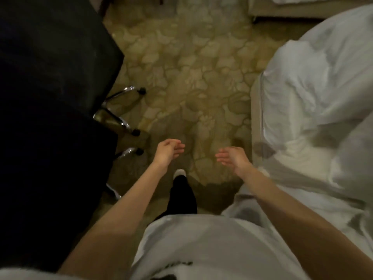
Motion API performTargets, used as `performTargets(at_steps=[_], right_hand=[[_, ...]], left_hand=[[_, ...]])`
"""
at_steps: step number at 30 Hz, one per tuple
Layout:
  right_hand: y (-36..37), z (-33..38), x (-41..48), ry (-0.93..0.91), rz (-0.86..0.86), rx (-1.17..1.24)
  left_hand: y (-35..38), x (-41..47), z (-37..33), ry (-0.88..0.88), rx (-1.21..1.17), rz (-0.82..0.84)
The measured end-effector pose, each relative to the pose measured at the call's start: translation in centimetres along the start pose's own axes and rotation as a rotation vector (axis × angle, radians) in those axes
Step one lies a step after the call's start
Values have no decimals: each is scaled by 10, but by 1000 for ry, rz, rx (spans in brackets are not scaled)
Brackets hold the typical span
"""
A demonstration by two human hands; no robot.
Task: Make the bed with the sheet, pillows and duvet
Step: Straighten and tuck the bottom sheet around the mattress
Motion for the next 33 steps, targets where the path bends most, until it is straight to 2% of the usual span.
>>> performTargets(at_steps=[7,15,19,26,33], right_hand=[[17,136,58,-63,-99,138],[-19,255,131,-81,-183,286],[-69,347,181,-106,-196,317],[-155,485,240,-95,-225,340],[-249,573,275,-129,-254,481]], left_hand=[[-2,117,-158,26,173,175],[50,245,-269,39,270,294],[87,324,-344,9,380,299],[170,428,-457,-20,435,315],[277,524,-553,-25,536,479]])
Point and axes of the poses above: each hand's wrist, its own x-axis towards the middle knuckle, its own y-axis out of the palm, z = x × y, the point moved 6 cm from there along x, towards the middle knuckle, and after that the axes turned 13 degrees about z, right-handed, at the moved point
